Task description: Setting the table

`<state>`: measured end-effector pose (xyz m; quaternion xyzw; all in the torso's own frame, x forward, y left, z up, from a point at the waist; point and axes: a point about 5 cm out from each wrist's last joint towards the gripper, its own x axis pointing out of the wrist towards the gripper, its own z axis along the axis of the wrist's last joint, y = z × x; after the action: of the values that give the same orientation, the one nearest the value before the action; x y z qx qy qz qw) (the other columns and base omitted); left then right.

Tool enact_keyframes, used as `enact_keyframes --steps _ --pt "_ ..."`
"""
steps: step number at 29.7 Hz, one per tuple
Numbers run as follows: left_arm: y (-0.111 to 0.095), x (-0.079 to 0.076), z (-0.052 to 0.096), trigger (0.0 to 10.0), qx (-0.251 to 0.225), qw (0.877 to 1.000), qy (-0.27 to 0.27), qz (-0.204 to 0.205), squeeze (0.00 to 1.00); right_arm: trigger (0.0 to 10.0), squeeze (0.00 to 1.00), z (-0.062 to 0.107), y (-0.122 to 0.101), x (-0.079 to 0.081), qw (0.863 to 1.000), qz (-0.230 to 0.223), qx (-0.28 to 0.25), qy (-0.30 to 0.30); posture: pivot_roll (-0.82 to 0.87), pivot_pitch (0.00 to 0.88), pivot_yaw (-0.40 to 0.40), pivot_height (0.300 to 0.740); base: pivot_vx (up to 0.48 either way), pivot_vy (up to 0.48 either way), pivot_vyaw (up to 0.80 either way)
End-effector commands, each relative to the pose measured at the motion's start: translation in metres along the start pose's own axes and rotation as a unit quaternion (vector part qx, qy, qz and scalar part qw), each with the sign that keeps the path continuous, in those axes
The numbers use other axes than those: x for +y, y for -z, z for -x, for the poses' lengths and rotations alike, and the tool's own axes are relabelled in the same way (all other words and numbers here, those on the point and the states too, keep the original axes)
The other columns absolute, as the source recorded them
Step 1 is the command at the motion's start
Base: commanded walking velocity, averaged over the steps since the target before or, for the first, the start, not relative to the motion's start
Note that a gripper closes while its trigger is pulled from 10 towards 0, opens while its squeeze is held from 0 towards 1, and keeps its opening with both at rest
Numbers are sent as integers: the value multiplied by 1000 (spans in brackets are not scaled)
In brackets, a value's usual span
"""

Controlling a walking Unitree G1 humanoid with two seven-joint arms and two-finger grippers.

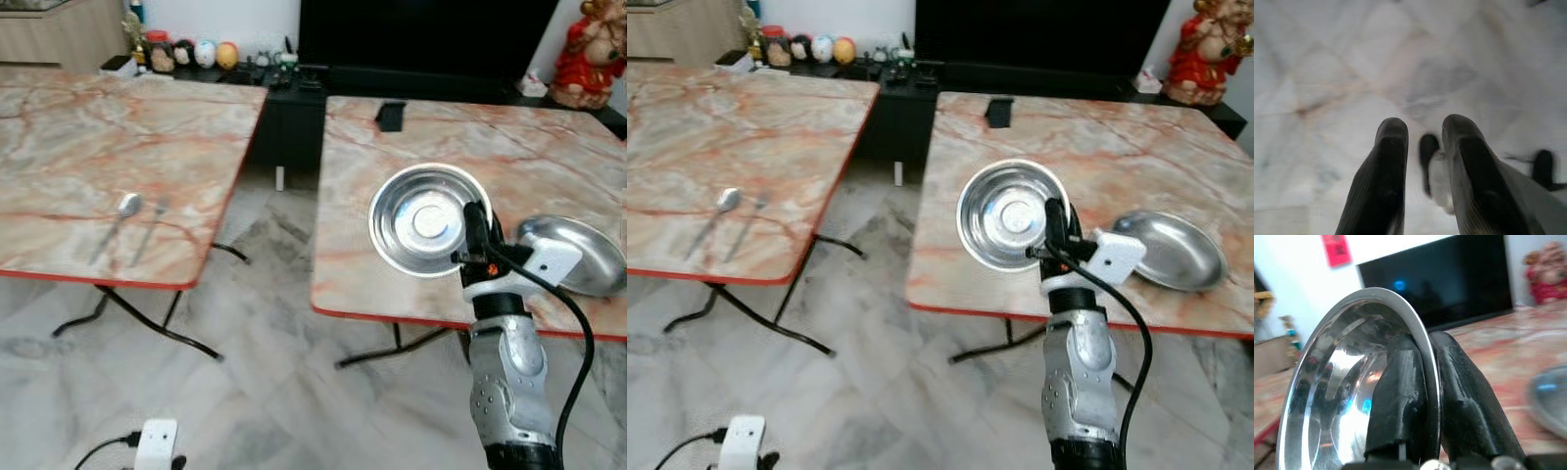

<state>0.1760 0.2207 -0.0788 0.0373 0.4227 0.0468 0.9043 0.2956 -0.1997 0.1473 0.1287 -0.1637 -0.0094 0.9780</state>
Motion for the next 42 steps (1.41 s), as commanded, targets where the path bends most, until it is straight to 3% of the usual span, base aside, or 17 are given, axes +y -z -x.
enact_keyframes --steps 1,14,30,42 --pt "0 7 1 10000 0 1000 -7 -3 0 10000 0 -5 -7 6 1000 -3 -16 -9 17 0 -40 724 0 -345 0" --pt "1 4 1 10000 -1 1000 -3 -3 0 10000 0 -4 -8 2 1000 3 -17 -5 7 0 -36 724 0 -326 0" --pt "5 5 2 10000 -2 1000 2 -7 0 10000 0 -3 -4 6 1000 -5 -15 -8 -1 0 -21 724 0 0 0" --pt "-2 5 1 10000 -12 1000 12 -10 0 10000 0 -13 -8 9 1000 -9 -24 -9 -7 0 -25 724 0 0 0"
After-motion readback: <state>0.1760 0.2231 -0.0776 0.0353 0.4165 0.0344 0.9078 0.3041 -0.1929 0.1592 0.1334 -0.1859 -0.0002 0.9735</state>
